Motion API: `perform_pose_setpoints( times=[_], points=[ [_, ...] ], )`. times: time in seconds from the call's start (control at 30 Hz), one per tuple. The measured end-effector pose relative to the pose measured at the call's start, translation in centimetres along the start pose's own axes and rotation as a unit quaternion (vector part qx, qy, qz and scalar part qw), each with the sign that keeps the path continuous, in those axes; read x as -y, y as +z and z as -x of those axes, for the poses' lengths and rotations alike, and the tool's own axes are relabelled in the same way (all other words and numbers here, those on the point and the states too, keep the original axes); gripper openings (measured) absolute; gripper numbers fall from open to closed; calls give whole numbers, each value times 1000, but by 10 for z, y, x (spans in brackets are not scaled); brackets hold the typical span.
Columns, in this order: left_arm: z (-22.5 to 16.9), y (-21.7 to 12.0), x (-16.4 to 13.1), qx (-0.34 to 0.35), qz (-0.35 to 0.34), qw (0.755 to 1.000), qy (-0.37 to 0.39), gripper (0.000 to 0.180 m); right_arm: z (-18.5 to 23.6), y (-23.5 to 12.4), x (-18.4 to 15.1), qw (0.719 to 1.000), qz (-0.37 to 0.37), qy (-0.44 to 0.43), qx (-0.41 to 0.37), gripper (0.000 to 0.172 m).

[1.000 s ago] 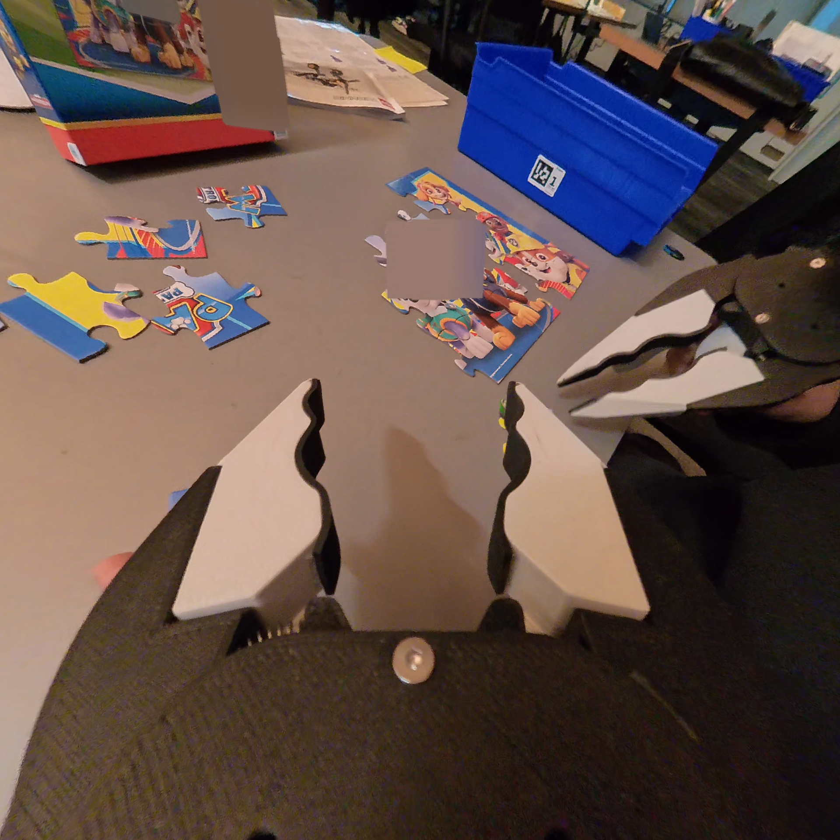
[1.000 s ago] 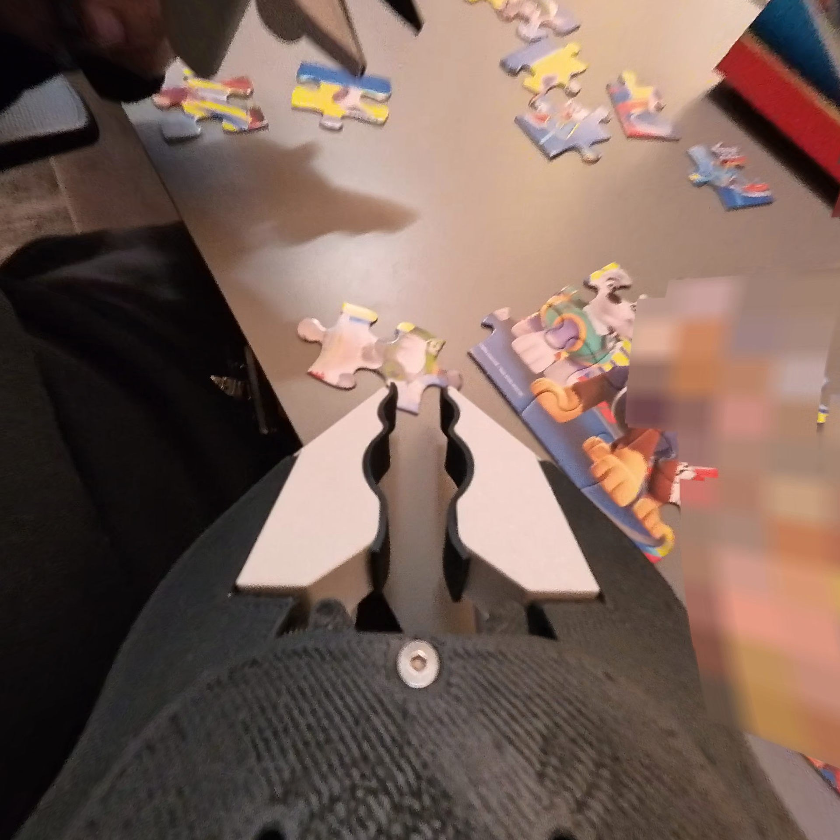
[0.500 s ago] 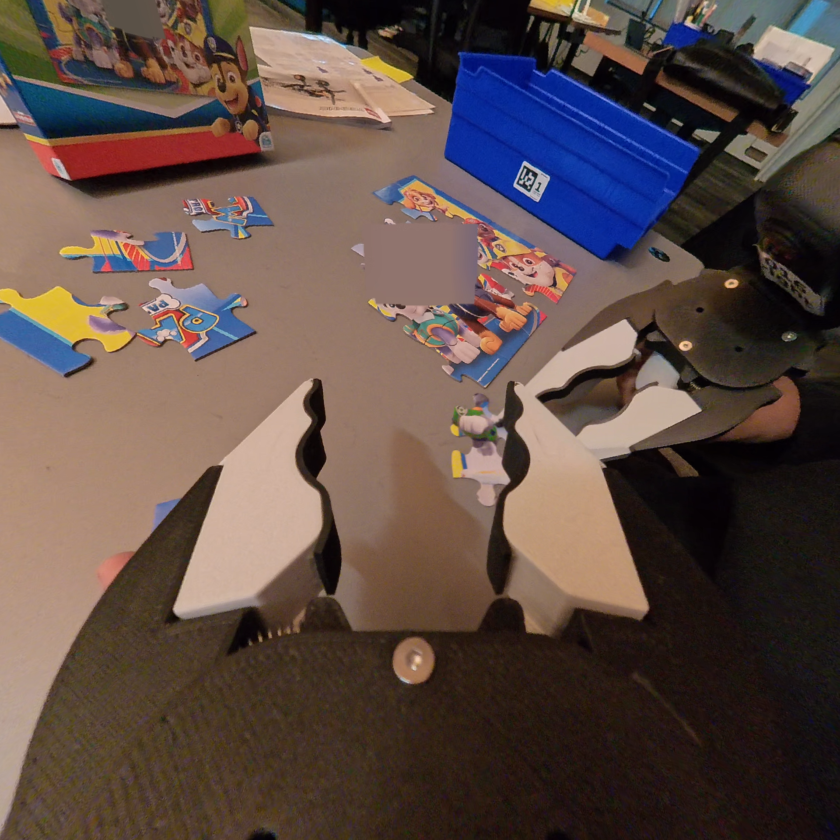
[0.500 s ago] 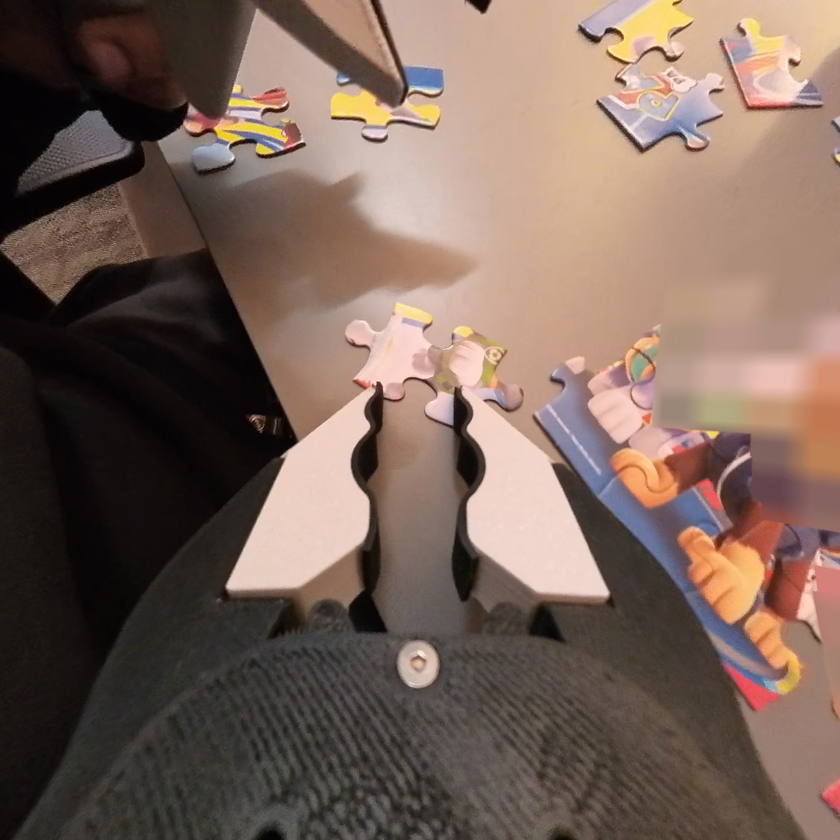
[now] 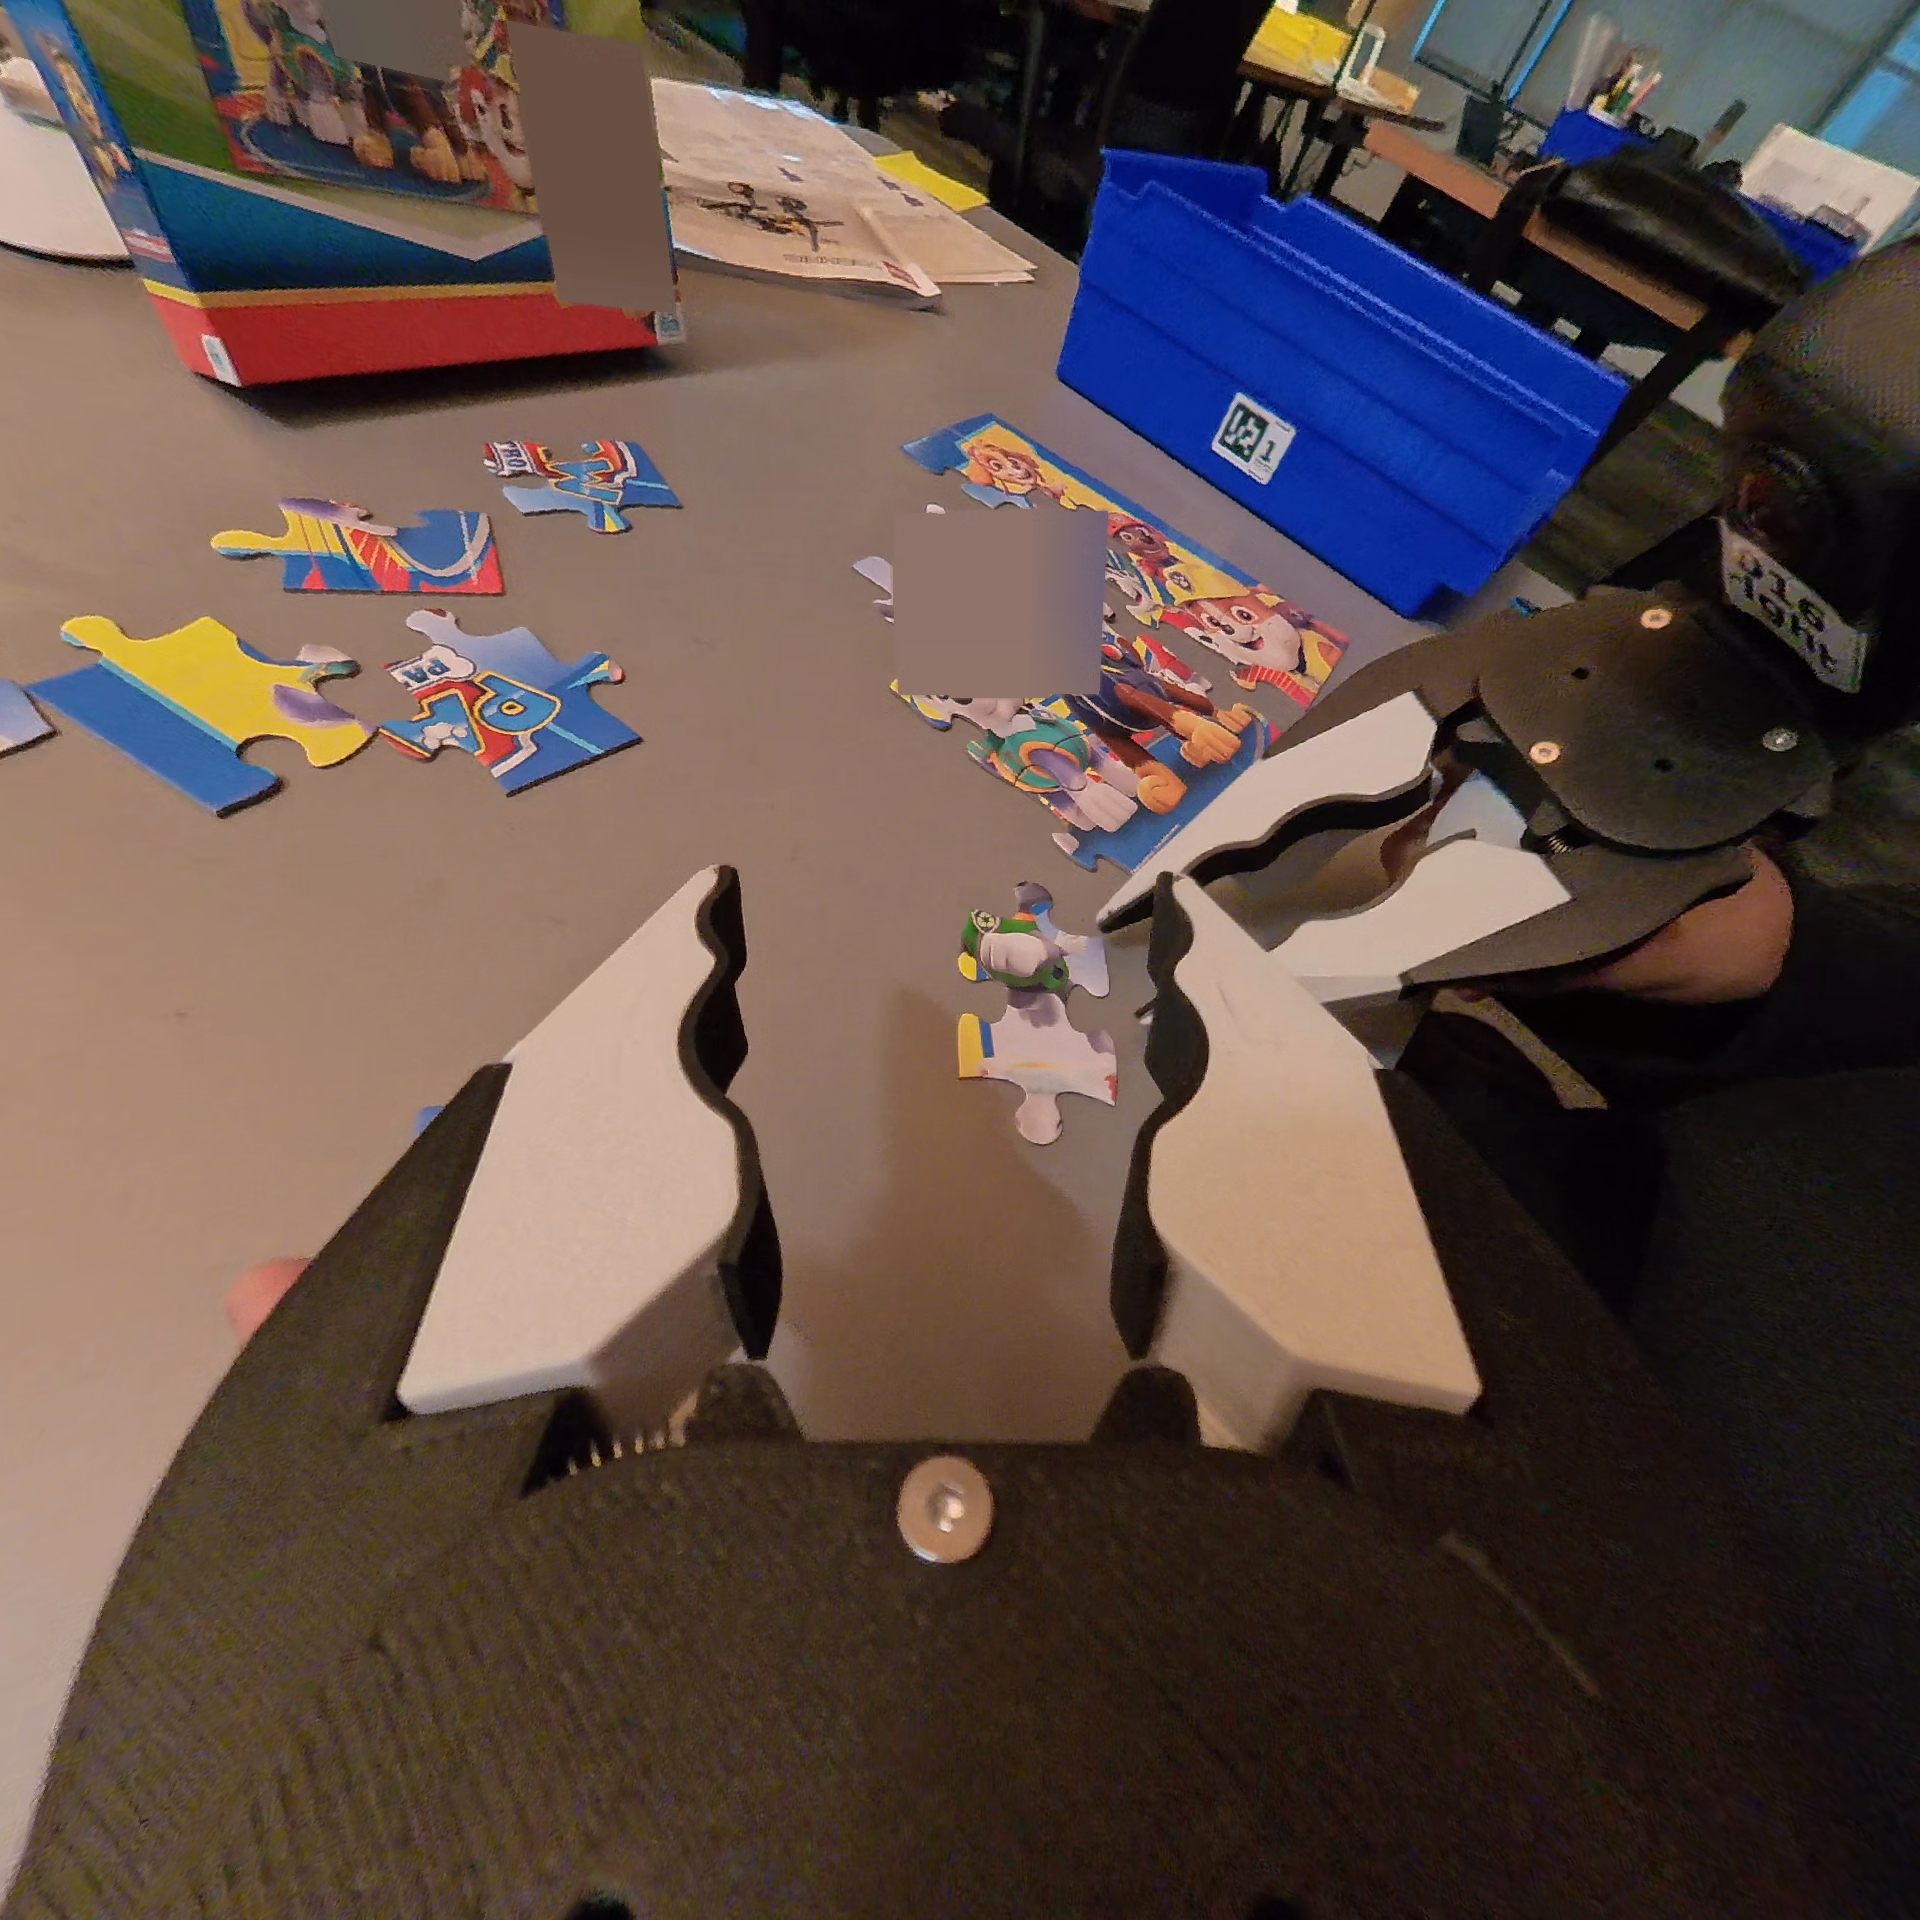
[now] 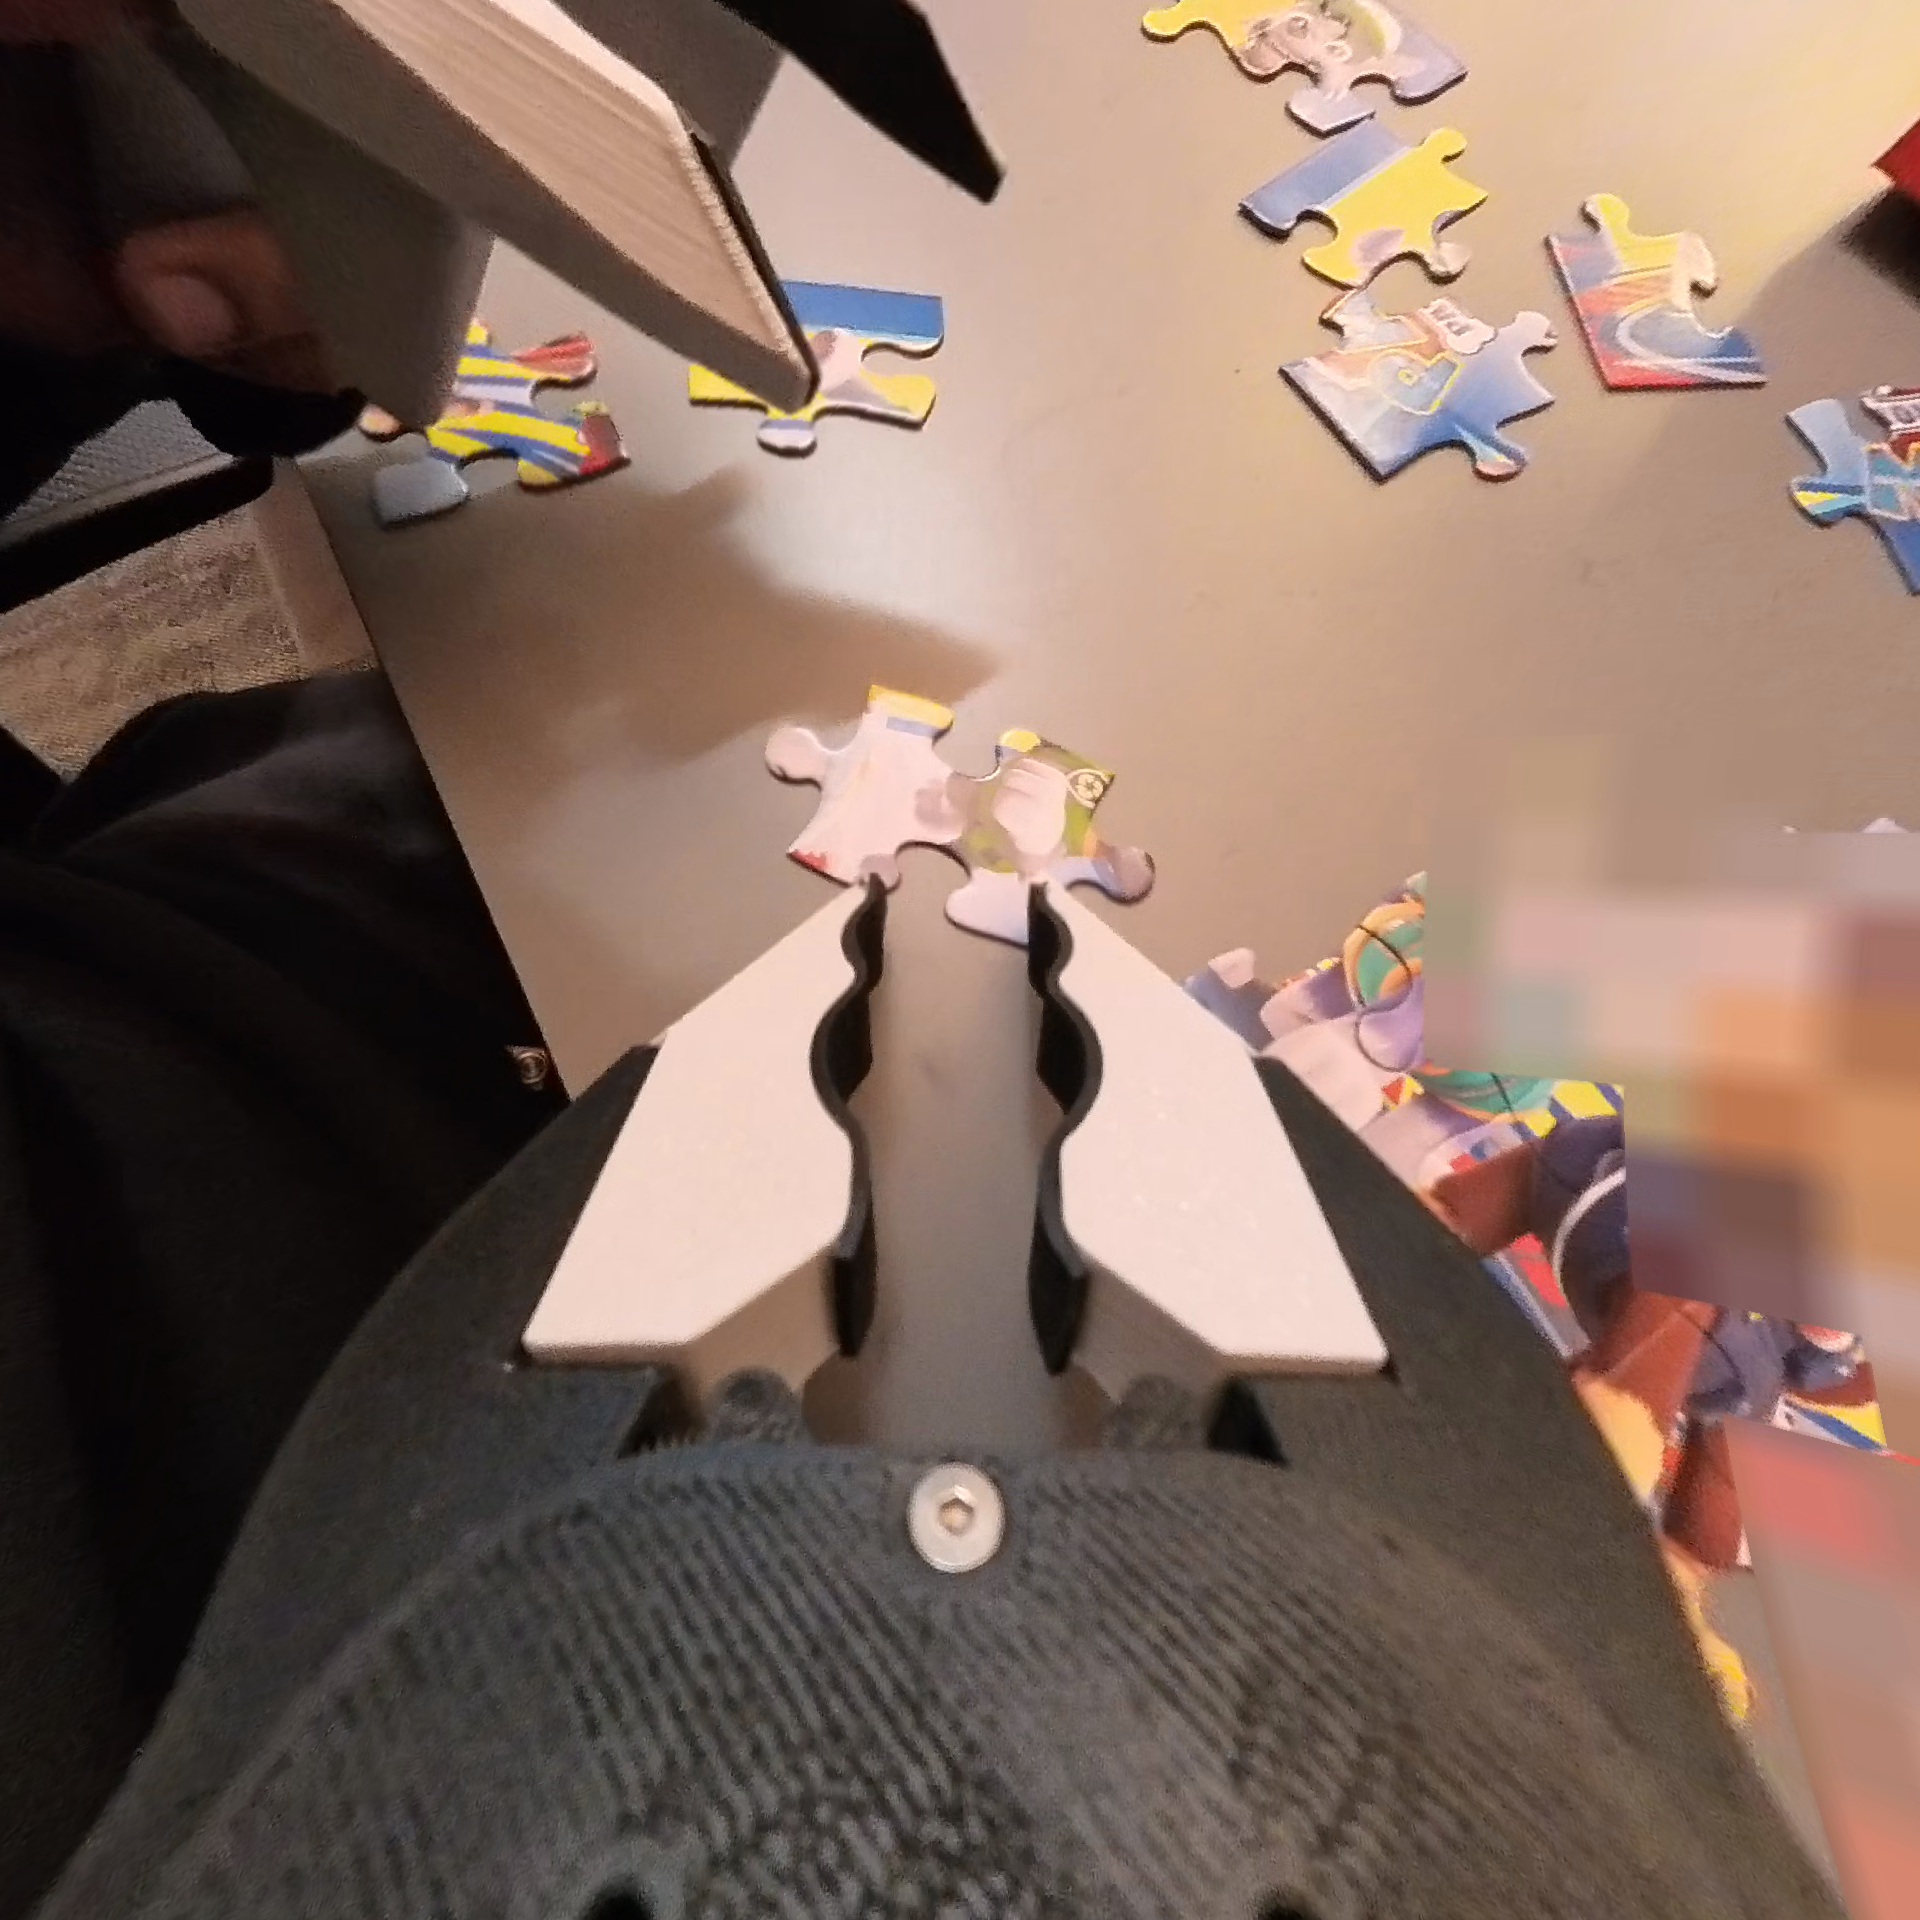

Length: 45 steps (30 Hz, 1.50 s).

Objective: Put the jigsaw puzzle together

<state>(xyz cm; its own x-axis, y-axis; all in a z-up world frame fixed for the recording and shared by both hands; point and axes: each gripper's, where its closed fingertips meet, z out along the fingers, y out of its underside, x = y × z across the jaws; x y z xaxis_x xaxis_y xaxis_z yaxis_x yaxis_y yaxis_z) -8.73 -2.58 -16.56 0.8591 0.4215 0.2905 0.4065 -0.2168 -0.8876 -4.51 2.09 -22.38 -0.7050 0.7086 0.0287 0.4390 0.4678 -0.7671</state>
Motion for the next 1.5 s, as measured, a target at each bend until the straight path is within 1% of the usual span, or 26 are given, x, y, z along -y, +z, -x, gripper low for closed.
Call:
perform_pose_setpoints(
  times=[0.17, 0.43, 0.67, 0.9, 1.23, 1.4, 1.5],
  points=[
    [1, 1, -1, -9, -3, 1000, -14, 77, 3, -1, -6, 999, 4, 29, 18, 25],
    [-1, 1, 1, -17, -8, 1000, -17, 76, 1, 7, -3, 1000, 9, 22, 14, 24],
    [-1, 1, 1, -19, -10, 1000, -20, 76, -3, 11, 0, 999, 7, 29, 12, 32],
    [-1, 1, 1, -23, -11, 999, -23, 76, 2, 7, 8, 1000, -4, 12, 1, 34],
    [-3, 3, 0, -26, -9, 999, -24, 76, 10, 3, 9, 1000, -13, 9, 6, 33],
    [-6, 6, -2, -32, -6, 999, -26, 76, 3, -11, -1, 1000, -14, 0, -23, 33],
    [-12, 15, -3, -41, 4, 999, -24, 78, -17, -29, -17, 998, -4, 2, -67, 33]
  ],
)
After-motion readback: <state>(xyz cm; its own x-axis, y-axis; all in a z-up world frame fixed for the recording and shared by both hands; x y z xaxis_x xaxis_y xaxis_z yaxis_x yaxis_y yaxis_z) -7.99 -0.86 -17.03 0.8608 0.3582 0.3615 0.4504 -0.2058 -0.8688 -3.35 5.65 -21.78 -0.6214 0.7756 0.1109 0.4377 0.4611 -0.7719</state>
